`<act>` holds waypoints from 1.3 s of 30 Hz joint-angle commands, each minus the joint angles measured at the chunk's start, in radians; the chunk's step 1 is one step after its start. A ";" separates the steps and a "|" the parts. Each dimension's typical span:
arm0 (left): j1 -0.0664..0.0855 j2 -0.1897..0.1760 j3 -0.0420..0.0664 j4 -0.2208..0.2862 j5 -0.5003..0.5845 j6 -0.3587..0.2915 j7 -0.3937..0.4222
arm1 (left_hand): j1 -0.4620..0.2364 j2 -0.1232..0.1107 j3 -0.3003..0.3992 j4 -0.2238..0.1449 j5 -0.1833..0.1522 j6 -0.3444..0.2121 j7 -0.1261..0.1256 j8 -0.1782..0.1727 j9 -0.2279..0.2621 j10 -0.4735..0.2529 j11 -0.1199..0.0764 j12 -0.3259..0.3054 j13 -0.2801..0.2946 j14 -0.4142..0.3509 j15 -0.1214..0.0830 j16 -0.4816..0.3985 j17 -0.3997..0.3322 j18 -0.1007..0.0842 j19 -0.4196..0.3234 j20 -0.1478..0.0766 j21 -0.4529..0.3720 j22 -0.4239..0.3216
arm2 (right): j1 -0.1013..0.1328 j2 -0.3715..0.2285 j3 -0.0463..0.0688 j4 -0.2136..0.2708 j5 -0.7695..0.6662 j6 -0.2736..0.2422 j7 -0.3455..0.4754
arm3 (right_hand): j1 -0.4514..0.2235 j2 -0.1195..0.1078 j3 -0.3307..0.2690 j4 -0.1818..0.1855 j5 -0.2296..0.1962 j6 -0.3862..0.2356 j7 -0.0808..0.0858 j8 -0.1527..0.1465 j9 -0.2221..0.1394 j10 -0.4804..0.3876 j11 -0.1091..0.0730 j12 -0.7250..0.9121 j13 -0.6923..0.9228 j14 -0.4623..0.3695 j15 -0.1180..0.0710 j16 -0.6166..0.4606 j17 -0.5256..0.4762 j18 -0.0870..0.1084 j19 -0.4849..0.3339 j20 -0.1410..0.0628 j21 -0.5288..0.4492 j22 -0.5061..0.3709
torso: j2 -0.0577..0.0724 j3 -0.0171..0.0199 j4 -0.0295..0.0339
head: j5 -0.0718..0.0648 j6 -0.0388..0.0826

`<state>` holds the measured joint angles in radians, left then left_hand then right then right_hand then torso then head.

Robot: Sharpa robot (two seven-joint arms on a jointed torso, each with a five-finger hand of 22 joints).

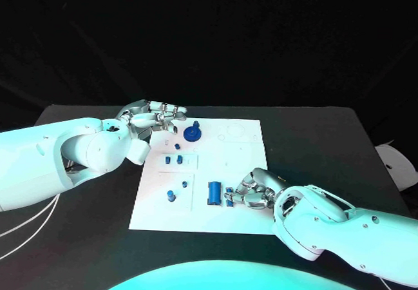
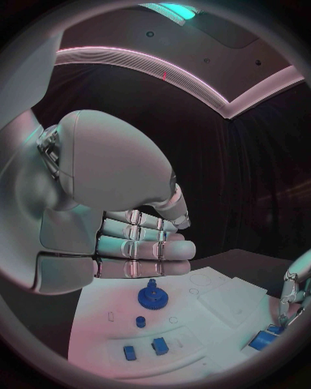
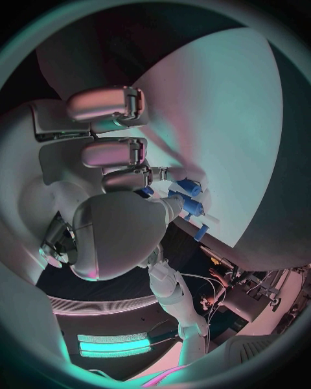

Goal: Assemble the parts on the task board

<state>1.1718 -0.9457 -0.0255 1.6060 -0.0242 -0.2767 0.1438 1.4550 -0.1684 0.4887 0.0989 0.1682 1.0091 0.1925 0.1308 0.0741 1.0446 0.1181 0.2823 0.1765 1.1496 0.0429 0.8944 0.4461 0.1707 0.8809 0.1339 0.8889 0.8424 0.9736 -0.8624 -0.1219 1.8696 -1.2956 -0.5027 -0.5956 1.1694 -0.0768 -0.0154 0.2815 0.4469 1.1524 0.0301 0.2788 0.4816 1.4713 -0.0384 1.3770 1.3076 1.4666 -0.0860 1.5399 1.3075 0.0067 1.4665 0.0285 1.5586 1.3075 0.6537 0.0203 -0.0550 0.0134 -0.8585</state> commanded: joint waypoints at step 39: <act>0.000 -0.002 0.000 0.003 0.000 0.018 -0.003 | -0.003 0.004 0.004 0.002 0.002 -0.008 -0.001 0.004 0.000 -0.007 0.002 0.002 0.001 -0.006 -0.002 -0.001 -0.001 0.013 0.001 0.004 -0.004 -0.001 | -0.007 -0.031 0.000 0.015 -0.080 0.068 0.021 | 0.075 0.003 -0.020 -0.012 -0.038 -0.002 0.001 0.007 0.006 0.027 0.001 0.011 0.148 0.094 -0.008 0.004 0.216 -0.005 0.100 -0.008 0.003 0.260 | 0.001 -0.0009 0.0004 | 0.004 -0.006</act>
<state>1.1717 -0.9492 -0.0257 1.6060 -0.0246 -0.2741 0.1370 1.4550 -0.1683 0.4887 0.0989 0.1682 1.0091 0.1925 0.1308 0.0741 1.0446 0.1181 0.2823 0.1764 1.1497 0.0429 0.8944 0.4463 0.1707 0.8810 0.1339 0.8889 0.8425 0.9679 -0.8957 -0.1217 1.8894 -1.3501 -0.4510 -0.5773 1.2311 -0.0750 -0.0289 0.2680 0.4136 1.1524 0.0301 0.2823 0.4860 1.4712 -0.0384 1.3841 1.3075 1.4666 -0.0859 1.5399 1.3081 0.0067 1.4665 0.0285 1.5586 1.3076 0.6544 0.0200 -0.0541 0.0174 -0.8636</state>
